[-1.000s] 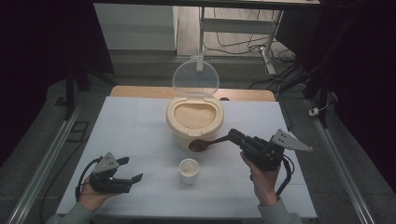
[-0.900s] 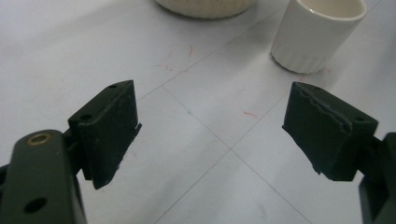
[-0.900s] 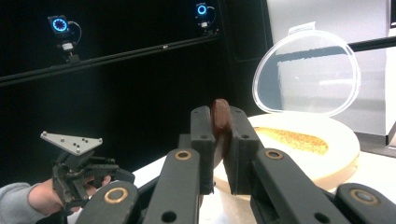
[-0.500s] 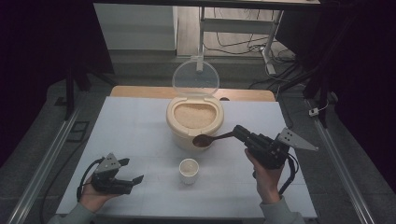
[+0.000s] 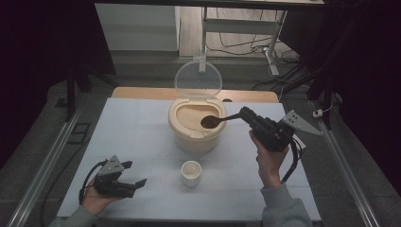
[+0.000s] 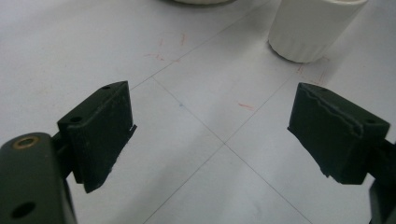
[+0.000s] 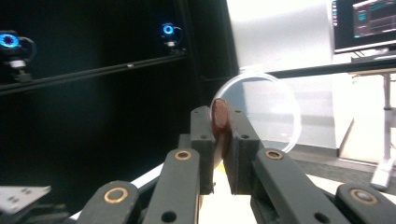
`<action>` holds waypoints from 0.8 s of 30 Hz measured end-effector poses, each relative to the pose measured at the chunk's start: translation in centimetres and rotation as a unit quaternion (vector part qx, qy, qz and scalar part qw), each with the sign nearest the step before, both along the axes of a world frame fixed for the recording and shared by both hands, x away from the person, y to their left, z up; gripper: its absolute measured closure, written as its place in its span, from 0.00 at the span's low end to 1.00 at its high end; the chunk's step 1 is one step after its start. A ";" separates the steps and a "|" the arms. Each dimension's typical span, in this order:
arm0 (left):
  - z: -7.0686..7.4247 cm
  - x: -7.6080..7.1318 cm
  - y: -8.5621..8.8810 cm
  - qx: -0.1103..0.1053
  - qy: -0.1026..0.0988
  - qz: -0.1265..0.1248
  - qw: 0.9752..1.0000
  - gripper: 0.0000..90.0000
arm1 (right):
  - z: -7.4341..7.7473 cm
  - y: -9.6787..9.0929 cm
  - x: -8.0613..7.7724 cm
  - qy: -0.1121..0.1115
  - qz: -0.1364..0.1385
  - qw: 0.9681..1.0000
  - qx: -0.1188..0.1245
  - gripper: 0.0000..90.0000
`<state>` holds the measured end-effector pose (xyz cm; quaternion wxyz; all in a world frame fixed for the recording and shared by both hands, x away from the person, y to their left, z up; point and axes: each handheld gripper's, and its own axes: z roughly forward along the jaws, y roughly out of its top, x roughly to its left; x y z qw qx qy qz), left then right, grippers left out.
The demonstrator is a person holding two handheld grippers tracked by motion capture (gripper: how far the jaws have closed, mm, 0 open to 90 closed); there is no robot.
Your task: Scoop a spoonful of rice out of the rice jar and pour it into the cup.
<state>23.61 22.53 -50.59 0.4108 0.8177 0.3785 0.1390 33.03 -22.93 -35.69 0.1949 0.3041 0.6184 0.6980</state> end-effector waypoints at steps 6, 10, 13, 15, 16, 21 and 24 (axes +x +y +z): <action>-0.1 0.0 -0.1 0.004 0.004 -0.005 1.000 0.15 | 0.3 0.4 2.0 0.012 -0.028 0.999 -0.011 0.93; -0.1 0.0 -0.1 0.004 0.004 -0.004 1.000 0.15 | 0.3 0.7 2.9 0.017 -0.040 0.999 -0.015 0.93; -0.1 0.0 -0.1 0.004 0.005 -0.005 1.000 0.15 | 0.4 0.8 3.4 0.018 -0.047 0.999 -0.013 0.93; -0.2 0.1 -0.2 0.005 0.006 -0.006 1.000 0.15 | 0.5 0.9 3.6 0.018 -0.055 0.998 -0.017 0.93; -0.2 0.1 -0.2 0.005 0.007 -0.007 1.000 0.15 | 0.5 0.9 3.7 0.017 -0.060 0.998 -0.020 0.93; -0.2 0.0 -0.3 0.008 0.007 -0.009 1.000 0.15 | 0.5 1.2 4.1 0.014 -0.074 0.996 -0.037 0.93; -0.3 0.1 -0.3 0.008 0.008 -0.009 1.000 0.15 | 0.3 1.6 4.3 0.013 -0.080 0.995 -0.058 0.93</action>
